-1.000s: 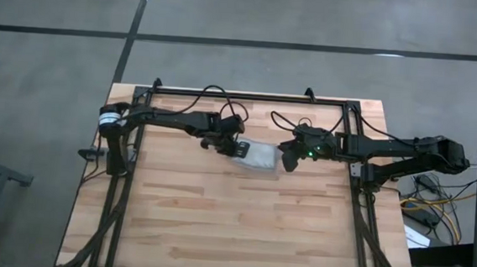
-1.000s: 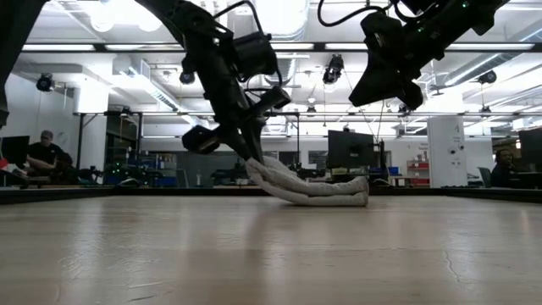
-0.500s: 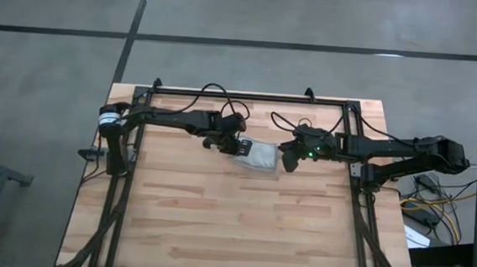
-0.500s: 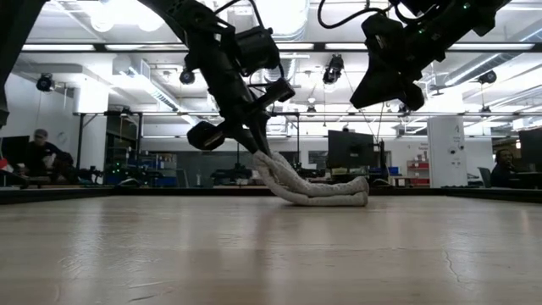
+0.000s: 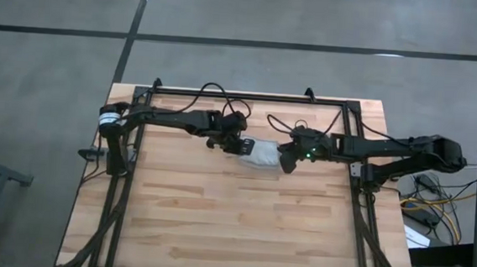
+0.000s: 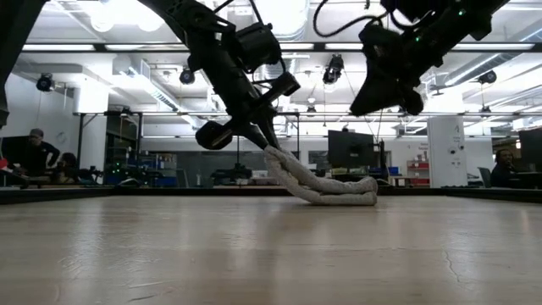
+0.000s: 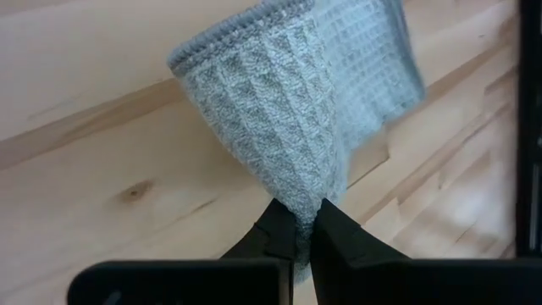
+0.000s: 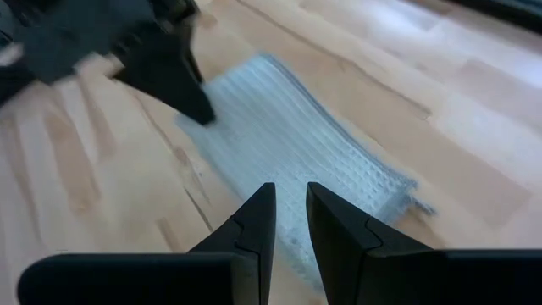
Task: Fold microfiber towels
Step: Fold the gray on the table
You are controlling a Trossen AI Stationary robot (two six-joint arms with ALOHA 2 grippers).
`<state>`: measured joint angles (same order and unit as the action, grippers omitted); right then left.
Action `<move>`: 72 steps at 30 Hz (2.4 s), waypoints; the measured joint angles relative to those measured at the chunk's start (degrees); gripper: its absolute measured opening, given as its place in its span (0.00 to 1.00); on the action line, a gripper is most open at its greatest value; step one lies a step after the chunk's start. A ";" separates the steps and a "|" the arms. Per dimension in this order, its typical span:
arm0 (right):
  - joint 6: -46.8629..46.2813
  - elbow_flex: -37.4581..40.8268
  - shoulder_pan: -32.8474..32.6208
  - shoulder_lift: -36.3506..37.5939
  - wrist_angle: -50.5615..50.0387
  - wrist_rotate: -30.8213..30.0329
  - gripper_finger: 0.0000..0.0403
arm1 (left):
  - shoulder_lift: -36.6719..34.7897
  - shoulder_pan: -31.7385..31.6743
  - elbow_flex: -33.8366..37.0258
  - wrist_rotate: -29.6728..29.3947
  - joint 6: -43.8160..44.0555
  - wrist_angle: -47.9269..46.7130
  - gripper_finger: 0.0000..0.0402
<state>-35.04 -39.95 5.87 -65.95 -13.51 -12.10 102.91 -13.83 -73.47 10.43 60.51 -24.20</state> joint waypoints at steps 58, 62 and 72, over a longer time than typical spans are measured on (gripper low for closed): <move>26.43 10.32 1.32 -17.56 13.27 8.11 0.17 | -0.22 1.36 -4.20 0.49 -5.92 -11.64 0.04; 25.13 12.87 2.64 -17.86 18.10 8.04 0.17 | -0.22 1.36 -4.20 0.55 -5.86 -11.68 0.04; 25.08 13.86 6.31 -21.48 24.41 10.54 0.17 | -0.22 1.66 -4.20 1.06 -5.51 -11.89 0.04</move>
<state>-9.97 -26.09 12.18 -87.42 10.90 -1.56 102.69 -12.16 -77.67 11.49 55.00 -36.08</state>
